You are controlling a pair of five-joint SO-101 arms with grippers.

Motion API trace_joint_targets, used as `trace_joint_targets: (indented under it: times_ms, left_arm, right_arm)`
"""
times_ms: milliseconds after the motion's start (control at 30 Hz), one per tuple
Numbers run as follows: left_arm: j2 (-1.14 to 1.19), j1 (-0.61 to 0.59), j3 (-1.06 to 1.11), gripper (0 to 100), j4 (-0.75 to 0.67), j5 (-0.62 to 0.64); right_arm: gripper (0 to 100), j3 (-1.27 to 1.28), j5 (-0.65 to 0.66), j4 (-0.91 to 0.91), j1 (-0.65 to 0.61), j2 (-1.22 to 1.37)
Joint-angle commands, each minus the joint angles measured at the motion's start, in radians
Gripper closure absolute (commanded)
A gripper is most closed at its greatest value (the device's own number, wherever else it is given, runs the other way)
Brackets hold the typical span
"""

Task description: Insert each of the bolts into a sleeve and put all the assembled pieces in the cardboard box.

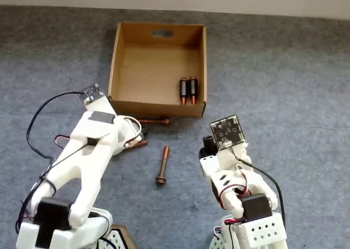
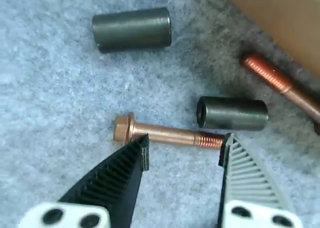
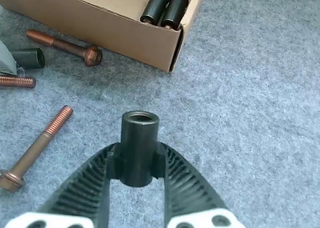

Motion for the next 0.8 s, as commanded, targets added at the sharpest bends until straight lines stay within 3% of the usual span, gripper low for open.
trace_joint_targets:
  times_ms: [0, 233, 767]
  left_arm:
    - [-0.145, -0.008, -0.025, 76, 0.072, 0.006]
    - [-0.193, -0.008, 0.015, 76, 0.187, -0.035]
    - [0.145, -0.019, -0.085, 76, 0.071, 0.015]
  right_arm:
    - [99.2, -0.012, -0.005, 0.002, -0.004, -0.012]
    - [99.2, -0.012, -0.005, 0.002, -0.004, -0.012]
    - [99.2, -0.012, -0.005, 0.004, -0.004, -0.012]
